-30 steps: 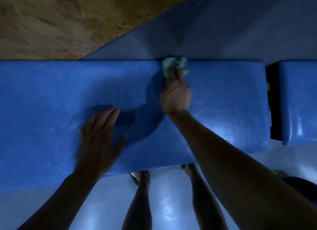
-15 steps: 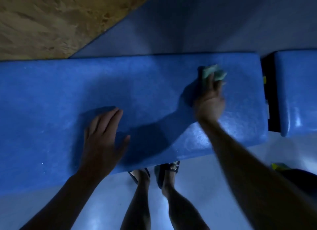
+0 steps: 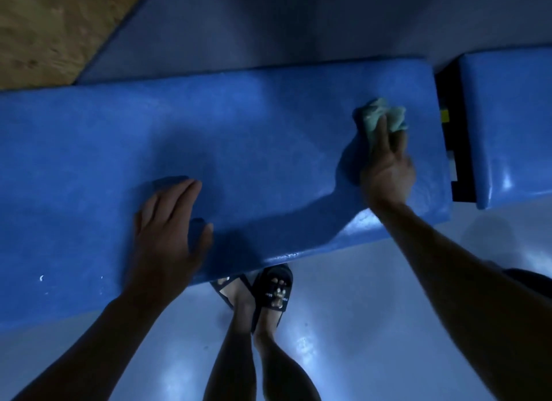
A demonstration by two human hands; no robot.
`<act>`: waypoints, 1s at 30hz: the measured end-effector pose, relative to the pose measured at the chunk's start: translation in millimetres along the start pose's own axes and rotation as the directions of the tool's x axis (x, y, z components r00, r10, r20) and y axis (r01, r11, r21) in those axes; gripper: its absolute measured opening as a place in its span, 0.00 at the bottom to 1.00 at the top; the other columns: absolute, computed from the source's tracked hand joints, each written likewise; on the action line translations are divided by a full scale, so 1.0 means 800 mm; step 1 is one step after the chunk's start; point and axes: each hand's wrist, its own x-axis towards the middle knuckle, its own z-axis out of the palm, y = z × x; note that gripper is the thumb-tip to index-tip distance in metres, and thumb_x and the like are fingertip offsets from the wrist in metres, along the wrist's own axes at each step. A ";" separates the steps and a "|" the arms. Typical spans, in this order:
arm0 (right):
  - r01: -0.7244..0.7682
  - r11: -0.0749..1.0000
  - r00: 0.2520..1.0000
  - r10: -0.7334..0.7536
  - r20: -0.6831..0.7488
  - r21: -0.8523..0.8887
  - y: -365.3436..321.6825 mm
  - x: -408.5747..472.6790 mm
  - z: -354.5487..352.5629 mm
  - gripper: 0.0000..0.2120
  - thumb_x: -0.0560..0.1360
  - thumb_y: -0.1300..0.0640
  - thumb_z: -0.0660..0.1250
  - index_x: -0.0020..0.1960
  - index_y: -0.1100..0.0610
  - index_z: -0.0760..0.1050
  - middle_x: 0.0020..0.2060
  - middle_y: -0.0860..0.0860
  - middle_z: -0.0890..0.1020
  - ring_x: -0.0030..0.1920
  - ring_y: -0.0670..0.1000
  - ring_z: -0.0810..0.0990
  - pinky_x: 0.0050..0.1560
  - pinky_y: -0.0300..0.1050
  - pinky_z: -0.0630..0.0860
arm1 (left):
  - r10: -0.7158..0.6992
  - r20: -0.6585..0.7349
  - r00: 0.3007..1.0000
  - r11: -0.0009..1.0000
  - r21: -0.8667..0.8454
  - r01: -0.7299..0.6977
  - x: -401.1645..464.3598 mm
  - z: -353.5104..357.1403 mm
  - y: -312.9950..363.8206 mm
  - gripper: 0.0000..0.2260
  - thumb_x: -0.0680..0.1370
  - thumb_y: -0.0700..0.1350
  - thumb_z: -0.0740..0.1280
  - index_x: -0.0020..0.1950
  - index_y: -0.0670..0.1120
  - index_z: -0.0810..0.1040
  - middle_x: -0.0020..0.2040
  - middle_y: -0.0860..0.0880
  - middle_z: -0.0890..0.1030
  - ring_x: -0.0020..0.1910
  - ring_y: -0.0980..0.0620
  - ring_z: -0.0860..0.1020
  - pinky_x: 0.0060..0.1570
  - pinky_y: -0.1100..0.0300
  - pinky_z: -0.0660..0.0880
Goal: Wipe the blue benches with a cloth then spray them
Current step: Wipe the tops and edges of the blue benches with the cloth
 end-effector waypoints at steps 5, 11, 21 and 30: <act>0.414 0.896 0.910 -0.413 -0.042 0.159 -0.114 -0.135 0.026 0.28 0.75 0.61 0.59 0.75 0.57 0.66 0.67 0.62 0.74 0.37 0.61 0.77 0.36 0.50 0.72 | 0.008 0.023 1.000 1.000 0.030 -0.009 -0.023 0.007 0.017 0.27 0.75 0.48 0.66 0.74 0.44 0.70 0.72 0.47 0.72 0.66 0.41 0.70 0.60 0.50 0.66; 0.771 0.636 0.637 -0.771 -0.007 -0.034 0.015 -0.071 0.012 0.28 0.74 0.60 0.62 0.74 0.55 0.68 0.56 0.59 0.78 0.42 0.61 0.77 0.39 0.52 0.71 | 0.064 0.013 0.998 0.996 0.059 -0.064 -0.041 0.009 0.034 0.25 0.77 0.50 0.65 0.72 0.40 0.71 0.71 0.43 0.73 0.68 0.41 0.70 0.60 0.49 0.67; 0.326 0.926 0.944 -0.330 -0.010 0.191 -0.028 -0.167 0.023 0.33 0.73 0.62 0.60 0.78 0.56 0.61 0.67 0.62 0.71 0.49 0.62 0.74 0.46 0.53 0.71 | 0.024 0.057 0.998 0.998 0.065 -0.028 -0.075 0.016 0.059 0.27 0.76 0.49 0.66 0.73 0.42 0.70 0.70 0.45 0.73 0.68 0.43 0.70 0.61 0.51 0.66; 0.540 0.841 0.839 -0.541 0.053 0.033 0.129 -0.084 -0.024 0.25 0.78 0.59 0.64 0.74 0.51 0.67 0.60 0.60 0.75 0.49 0.64 0.77 0.41 0.55 0.76 | -0.126 0.130 0.984 0.987 0.113 0.111 -0.109 0.004 0.063 0.26 0.77 0.47 0.67 0.75 0.45 0.67 0.71 0.47 0.72 0.70 0.46 0.67 0.67 0.46 0.65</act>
